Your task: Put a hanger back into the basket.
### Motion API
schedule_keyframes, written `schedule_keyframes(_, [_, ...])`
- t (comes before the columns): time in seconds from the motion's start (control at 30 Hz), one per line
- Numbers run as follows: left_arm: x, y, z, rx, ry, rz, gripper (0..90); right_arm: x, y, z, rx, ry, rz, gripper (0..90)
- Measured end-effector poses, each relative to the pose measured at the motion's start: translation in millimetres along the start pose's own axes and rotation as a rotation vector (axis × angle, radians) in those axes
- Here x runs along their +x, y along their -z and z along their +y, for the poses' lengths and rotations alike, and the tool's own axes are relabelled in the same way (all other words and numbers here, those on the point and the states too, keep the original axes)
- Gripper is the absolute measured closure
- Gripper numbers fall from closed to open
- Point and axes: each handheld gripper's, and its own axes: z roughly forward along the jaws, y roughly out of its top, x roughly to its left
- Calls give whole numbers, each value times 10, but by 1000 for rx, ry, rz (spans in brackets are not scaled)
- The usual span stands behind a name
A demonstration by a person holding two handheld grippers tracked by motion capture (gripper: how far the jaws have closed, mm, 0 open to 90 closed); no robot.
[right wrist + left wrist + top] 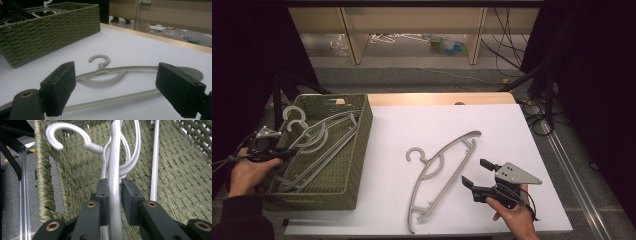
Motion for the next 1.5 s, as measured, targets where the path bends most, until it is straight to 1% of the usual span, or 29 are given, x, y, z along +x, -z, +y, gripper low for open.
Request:
schedule_keyframes(0.1, [-9, -48, -20, 12, 5, 8, 729, 0, 0, 0, -1, 0, 0, 175])
schedule_keyframes(0.13, [1, -54, -22, 28, -8, 10, 719, 2, -5, -2, -8, -4, 2, 175])
schedule_keyframes(0.17, [-1, -59, -22, 29, -7, 9, 708, -1, 1, 0, -5, 2, 0, 175])
schedule_keyframes(0.2, [0, -57, -20, 33, -10, 6, 692, 2, -6, -2, -10, -2, 3, 175])
schedule_keyframes(0.23, [-3, -56, -17, 31, -5, 7, 660, 0, -4, -2, -8, -1, 1, 175])
schedule_keyframes(0.3, [-2, -41, -6, 28, 3, 33, 587, -1, 1, 1, 0, 0, 0, 175])
schedule_keyframes(0.33, [1, -34, 0, 18, 13, 30, 564, -1, 0, 1, -1, 0, 1, 175])
schedule_keyframes(0.37, [-6, -29, 7, -4, 30, 30, 529, 0, -2, 1, -5, 0, 2, 174])
schedule_keyframes(0.4, [-7, -13, 18, -9, 32, 24, 495, 1, 0, 2, 0, -1, 4, 174])
schedule_keyframes(0.43, [-17, -5, 31, -17, 36, 22, 480, -1, -1, 1, -6, 1, 1, 175])
schedule_keyframes(0.5, [-36, 19, 62, -37, 35, 32, 444, 0, 0, 2, -1, 1, -1, 174])
schedule_keyframes(0.53, [-44, 32, 80, -48, 43, 23, 427, 0, -1, 1, -5, -1, 4, 175])
schedule_keyframes(0.57, [-57, 48, 97, -63, 50, 19, 415, 0, 3, 3, -2, 3, -4, 175])
schedule_keyframes(0.63, [-90, 79, 135, -100, 49, 11, 400, -1, 3, 3, -3, 4, -3, 175])
schedule_keyframes(0.67, [-83, 118, 155, -101, 14, 11, 399, -2, 2, 3, -3, 3, -3, 175])
schedule_keyframes(0.73, [-120, 153, 199, -138, 34, -11, 392, -2, 3, 4, -3, 4, -4, 175])
schedule_keyframes(0.8, [-176, 189, 250, -171, 37, -27, 379, 0, 5, 6, -3, 3, -3, 175])
schedule_keyframes(0.83, [-211, 202, 278, -188, 41, -45, 373, -1, 5, 6, -3, 4, -3, 175])
schedule_keyframes(0.9, [-314, 211, 336, -238, 73, -77, 361, -2, 3, 5, -3, 5, -3, 174])
schedule_keyframes(0.93, [-364, 214, 365, -251, 75, -96, 353, -1, 4, 6, -3, 3, -2, 175])
schedule_keyframes(0.97, [-410, 221, 393, -256, 67, -109, 347, -2, 7, 7, -3, 6, -1, 175])
schedule_keyframes(1.03, [-519, 224, 446, -284, 70, -149, 343, -2, 9, 8, -3, 6, -2, 175])
schedule_keyframes(1.1, [-617, 224, 495, -293, 49, -175, 330, -2, 9, 8, -2, 6, -1, 174])
schedule_keyframes(1.13, [-672, 225, 515, -291, 43, -181, 325, -1, 9, 8, -3, 7, -2, 174])
schedule_keyframes(1.17, [-706, 226, 531, -294, 27, -185, 321, 0, 9, 9, -2, 6, -1, 174])
schedule_keyframes(1.2, [-767, 226, 554, -301, 23, -196, 315, -1, 8, 9, -2, 7, -1, 174])
schedule_keyframes(1.3, [-879, 254, 606, -317, 10, -214, 305, 0, 9, 9, -2, 6, -1, 174])
schedule_keyframes(1.4, [-1000, 286, 647, -331, -5, -218, 298, -1, 9, 9, -2, 6, -1, 174])
schedule_keyframes(1.5, [-1145, 314, 696, -343, -21, -251, 289, 2, 8, 10, -3, 7, 1, 174])
